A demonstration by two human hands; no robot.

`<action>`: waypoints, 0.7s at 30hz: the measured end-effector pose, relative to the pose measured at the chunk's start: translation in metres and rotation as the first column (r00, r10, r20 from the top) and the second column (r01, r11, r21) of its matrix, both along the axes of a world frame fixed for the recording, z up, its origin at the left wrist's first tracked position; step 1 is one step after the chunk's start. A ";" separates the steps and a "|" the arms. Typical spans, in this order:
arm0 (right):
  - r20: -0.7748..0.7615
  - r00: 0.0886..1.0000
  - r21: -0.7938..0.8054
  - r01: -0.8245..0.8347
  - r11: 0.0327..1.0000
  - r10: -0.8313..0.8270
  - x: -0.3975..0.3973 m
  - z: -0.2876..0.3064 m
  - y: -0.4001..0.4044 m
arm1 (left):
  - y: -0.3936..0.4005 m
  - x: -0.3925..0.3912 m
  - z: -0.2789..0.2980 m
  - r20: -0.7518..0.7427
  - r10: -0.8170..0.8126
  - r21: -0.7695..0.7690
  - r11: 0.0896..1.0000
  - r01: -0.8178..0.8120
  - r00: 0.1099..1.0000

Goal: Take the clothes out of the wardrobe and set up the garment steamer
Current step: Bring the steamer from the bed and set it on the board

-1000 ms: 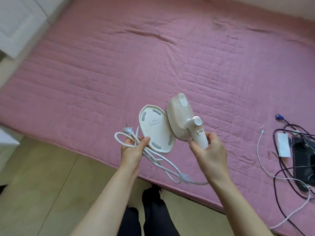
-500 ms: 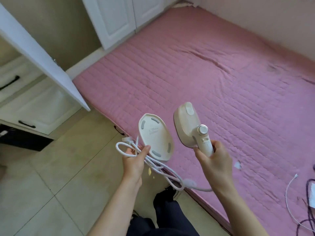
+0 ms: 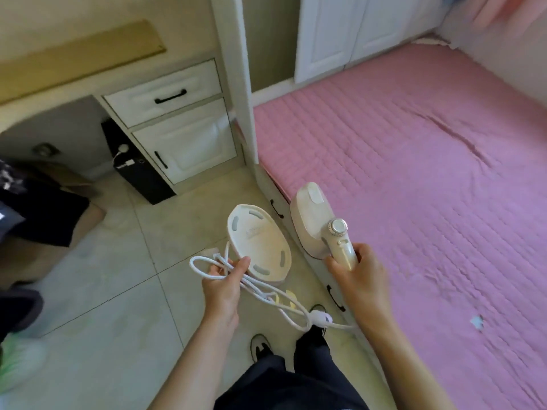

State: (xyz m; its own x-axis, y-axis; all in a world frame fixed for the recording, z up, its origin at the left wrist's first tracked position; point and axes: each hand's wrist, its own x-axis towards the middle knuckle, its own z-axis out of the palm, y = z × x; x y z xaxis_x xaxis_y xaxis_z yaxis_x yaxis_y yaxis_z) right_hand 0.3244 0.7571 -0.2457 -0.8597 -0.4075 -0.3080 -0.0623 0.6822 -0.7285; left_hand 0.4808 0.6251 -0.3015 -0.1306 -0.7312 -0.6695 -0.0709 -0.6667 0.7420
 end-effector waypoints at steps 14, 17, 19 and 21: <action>0.041 0.929 -0.055 -0.366 0.929 0.368 0.072 0.026 -0.149 | -0.095 0.095 0.028 0.020 0.356 -0.083 0.932 -0.354 0.934; 0.044 0.913 -0.076 -0.401 0.913 0.405 0.067 0.030 -0.185 | -0.122 0.089 0.033 0.012 0.405 -0.120 0.908 -0.401 0.914; 0.033 0.903 -0.083 -0.424 0.902 0.427 0.059 0.032 -0.216 | -0.149 0.080 0.037 0.002 0.430 -0.139 0.894 -0.426 0.903; 0.021 0.896 -0.088 -0.441 0.893 0.444 0.048 0.037 -0.251 | -0.179 0.068 0.043 -0.017 0.460 -0.147 0.877 -0.458 0.888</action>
State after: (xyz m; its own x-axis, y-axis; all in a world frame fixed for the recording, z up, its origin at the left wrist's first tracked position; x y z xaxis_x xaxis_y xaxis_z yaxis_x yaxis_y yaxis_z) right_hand 0.3720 0.5057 -0.2086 -0.5725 -0.7672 -0.2893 -0.3143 0.5312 -0.7868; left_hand 0.5488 0.4465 -0.2589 0.2541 -0.7938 -0.5525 0.2029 -0.5148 0.8330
